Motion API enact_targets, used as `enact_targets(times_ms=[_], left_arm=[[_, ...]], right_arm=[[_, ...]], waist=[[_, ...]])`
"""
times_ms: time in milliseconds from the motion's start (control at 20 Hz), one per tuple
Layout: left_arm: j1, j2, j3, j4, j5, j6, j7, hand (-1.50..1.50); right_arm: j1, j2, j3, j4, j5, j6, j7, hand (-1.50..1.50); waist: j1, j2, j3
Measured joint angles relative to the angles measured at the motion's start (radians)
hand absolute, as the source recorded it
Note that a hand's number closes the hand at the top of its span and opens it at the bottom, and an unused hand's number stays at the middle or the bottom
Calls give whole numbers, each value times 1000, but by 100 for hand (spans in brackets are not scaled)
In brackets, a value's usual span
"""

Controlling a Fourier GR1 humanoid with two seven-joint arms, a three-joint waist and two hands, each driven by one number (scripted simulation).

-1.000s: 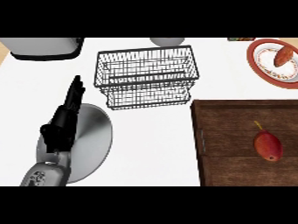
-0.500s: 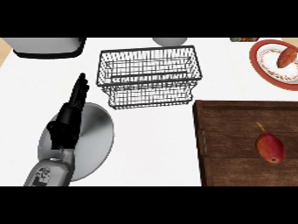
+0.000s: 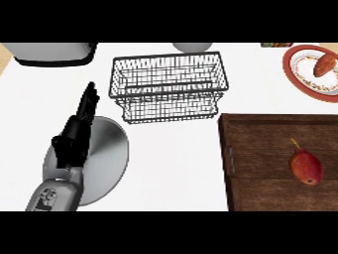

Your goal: Pick the pear from the tray and place it in the tiered basket

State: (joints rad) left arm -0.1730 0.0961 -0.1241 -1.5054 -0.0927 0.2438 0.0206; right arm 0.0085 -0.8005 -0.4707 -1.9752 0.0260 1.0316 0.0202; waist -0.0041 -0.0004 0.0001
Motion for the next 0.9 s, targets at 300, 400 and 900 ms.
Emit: enact_targets(times_ms=[300, 400, 900], left_arm=[[21, 5, -8, -74, -14, -14, 58, 0], [24, -2, -11, -80, -23, -11, 60, 0], [63, -17, -8, -108, -35, -27, 54, 0]], right_arm=[[18, -5, 36, 0, 98, -3, -10, -150], [26, -2, 50, 7, 157, -15, -34, -150], [82, -2, 97, -15, 378, -82, -147, -150]], waist=[[3, 0, 0], [3, 0, 0], [2, 0, 0]])
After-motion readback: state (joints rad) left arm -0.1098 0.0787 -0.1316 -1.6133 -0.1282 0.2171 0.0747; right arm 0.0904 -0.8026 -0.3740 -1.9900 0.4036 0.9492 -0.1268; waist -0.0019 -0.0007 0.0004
